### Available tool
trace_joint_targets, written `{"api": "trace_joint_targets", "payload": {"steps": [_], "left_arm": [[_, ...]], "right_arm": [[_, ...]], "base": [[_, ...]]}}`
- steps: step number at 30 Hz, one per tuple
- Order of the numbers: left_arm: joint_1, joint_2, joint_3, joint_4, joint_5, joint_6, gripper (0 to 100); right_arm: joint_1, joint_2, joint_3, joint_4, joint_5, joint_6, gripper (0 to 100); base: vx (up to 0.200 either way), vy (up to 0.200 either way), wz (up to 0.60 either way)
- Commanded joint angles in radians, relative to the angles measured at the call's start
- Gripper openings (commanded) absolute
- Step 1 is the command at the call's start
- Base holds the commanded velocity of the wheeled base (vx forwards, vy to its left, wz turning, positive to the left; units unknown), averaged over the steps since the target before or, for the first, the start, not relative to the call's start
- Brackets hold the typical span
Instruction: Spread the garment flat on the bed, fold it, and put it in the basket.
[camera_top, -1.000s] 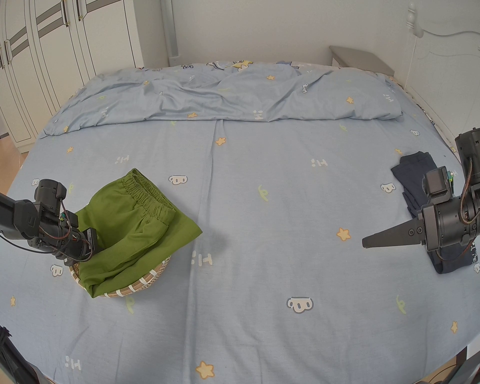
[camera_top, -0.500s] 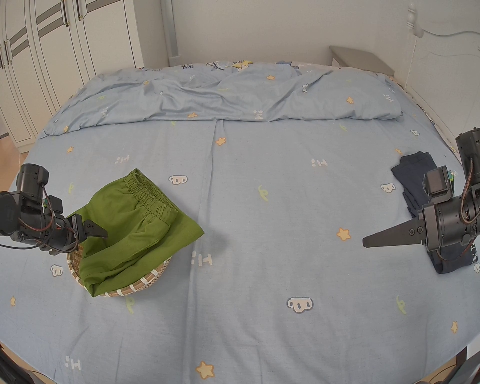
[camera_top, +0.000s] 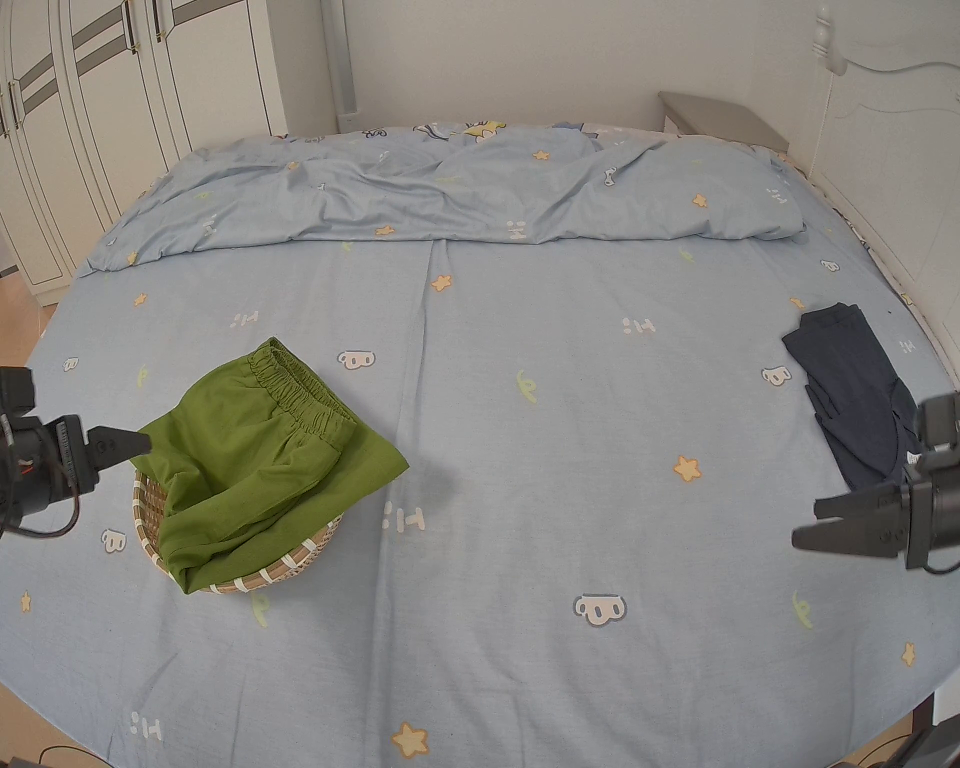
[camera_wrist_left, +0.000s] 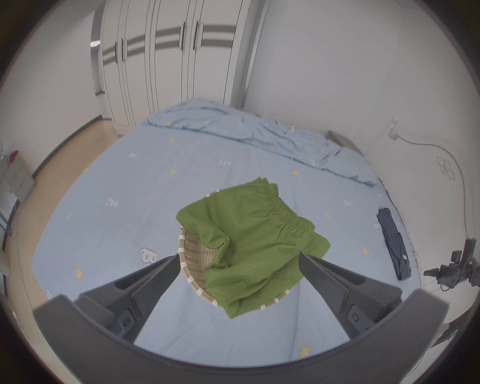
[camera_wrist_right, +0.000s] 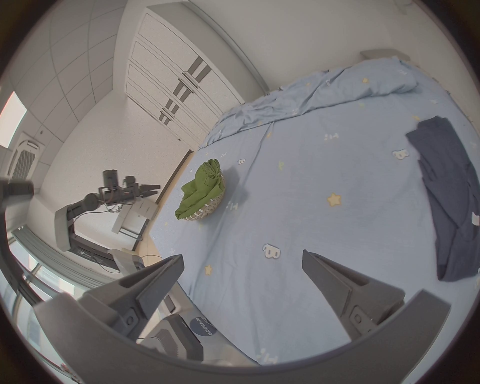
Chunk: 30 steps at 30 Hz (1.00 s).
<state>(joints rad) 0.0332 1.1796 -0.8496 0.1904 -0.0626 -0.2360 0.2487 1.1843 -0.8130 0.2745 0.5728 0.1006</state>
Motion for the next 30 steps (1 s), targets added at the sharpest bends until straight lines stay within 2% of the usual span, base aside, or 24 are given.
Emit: {"api": "trace_joint_targets", "payload": {"steps": [1,6,9,11,12,21,22,26,30], "left_arm": [[-0.144,-0.451,0.199,0.004,0.190,0.001,100],[-0.134,-0.647,0.326,0.004,0.216,-0.005,100],[-0.116,-0.805,0.448,0.006,0.219,-0.005,100],[-0.108,-0.845,0.472,0.007,0.219,-0.005,100],[-0.076,-0.933,0.512,0.017,0.216,-0.002,100],[-0.003,-1.111,0.687,0.006,0.222,0.003,100],[0.002,-1.112,0.744,-0.011,0.233,0.007,100],[0.001,-1.111,0.776,-0.098,0.233,0.012,100],[-0.045,-1.150,0.817,-0.157,0.171,0.116,100]], "right_arm": [[-0.106,-0.419,0.376,-0.201,-0.045,-0.042,100],[-0.149,-0.644,0.482,-0.224,-0.045,-0.004,100],[-0.154,-0.792,0.497,-0.173,-0.047,0.082,100],[-0.152,-0.818,0.494,-0.156,-0.047,0.102,100],[-0.151,-0.871,0.488,-0.120,-0.048,0.128,100],[-0.154,-1.008,0.509,-0.032,-0.048,0.133,100],[-0.155,-1.032,0.511,-0.009,-0.048,0.133,100],[-0.154,-1.078,0.512,0.032,-0.053,0.140,100],[-0.158,-1.085,0.512,0.035,-0.134,0.148,100]], "base": [[0.000,0.000,0.00],[0.000,0.000,0.00],[0.000,0.000,0.00],[0.000,0.000,0.00],[0.000,0.000,0.00],[0.000,0.000,0.00],[0.000,0.000,0.00],[0.000,0.000,0.00],[0.000,0.000,0.00]]}}
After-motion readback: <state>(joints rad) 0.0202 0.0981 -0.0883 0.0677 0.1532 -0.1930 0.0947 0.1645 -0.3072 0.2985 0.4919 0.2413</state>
